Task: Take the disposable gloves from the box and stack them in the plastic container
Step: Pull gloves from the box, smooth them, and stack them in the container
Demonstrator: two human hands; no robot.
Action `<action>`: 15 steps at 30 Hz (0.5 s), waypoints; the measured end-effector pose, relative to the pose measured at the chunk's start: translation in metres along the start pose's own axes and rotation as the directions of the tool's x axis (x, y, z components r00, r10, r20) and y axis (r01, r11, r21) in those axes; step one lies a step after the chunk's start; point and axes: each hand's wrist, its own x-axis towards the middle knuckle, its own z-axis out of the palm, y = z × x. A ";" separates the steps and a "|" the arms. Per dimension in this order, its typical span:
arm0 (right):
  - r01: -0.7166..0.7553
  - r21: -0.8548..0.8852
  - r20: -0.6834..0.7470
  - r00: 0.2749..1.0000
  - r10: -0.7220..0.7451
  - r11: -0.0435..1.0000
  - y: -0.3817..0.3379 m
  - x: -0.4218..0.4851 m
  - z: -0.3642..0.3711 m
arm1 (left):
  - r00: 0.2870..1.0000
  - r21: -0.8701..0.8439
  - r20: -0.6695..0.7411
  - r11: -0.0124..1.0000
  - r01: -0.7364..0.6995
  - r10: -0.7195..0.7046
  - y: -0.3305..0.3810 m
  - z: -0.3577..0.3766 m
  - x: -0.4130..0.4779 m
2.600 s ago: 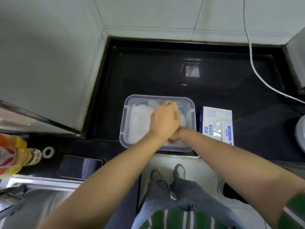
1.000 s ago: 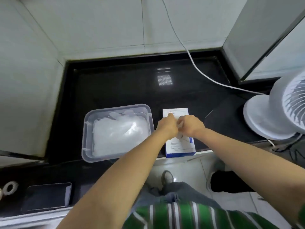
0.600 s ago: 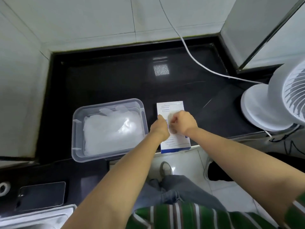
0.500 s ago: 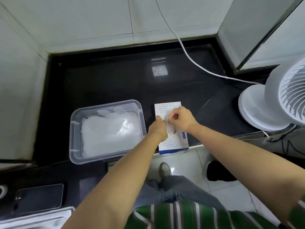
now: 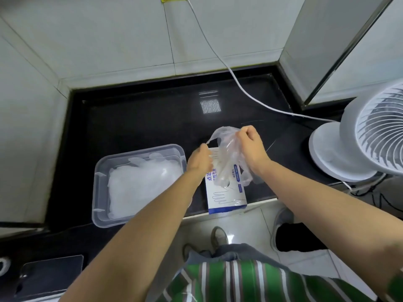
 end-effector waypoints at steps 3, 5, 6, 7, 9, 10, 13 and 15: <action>-0.028 0.040 0.000 1.000 0.028 0.999 -0.004 -0.003 0.001 | 0.994 -0.081 0.098 0.996 -0.045 0.053 0.016 -0.007 -0.006; -0.044 0.054 0.045 0.998 0.041 0.998 -0.006 -0.006 0.004 | 0.983 -0.057 0.146 0.993 -0.103 0.110 0.019 -0.009 -0.008; -0.045 0.056 0.070 0.997 0.042 0.997 -0.007 -0.007 0.005 | 0.982 -0.046 0.122 0.989 -0.142 0.147 0.019 -0.009 -0.007; -0.044 0.058 0.089 0.995 0.038 0.997 -0.006 -0.007 0.006 | 0.981 -0.015 0.067 0.983 -0.180 0.181 0.019 -0.008 -0.006; -0.014 0.049 0.105 0.994 0.009 0.999 -0.006 -0.007 0.009 | 0.965 0.052 -0.052 0.966 -0.253 0.255 0.017 -0.011 -0.006; 0.023 0.010 0.104 0.994 -0.024 1.000 -0.006 -0.007 0.010 | 0.952 0.084 -0.095 0.955 -0.285 0.292 0.017 -0.014 -0.004; 0.114 -0.076 0.113 0.988 -0.105 0.991 -0.008 -0.004 0.014 | 0.918 0.084 -0.121 0.926 -0.369 0.377 0.021 -0.029 -0.010; 0.081 -0.033 0.126 0.989 -0.076 0.996 -0.011 -0.001 0.020 | 0.937 -0.055 -0.095 0.938 -0.343 0.337 0.027 -0.042 -0.017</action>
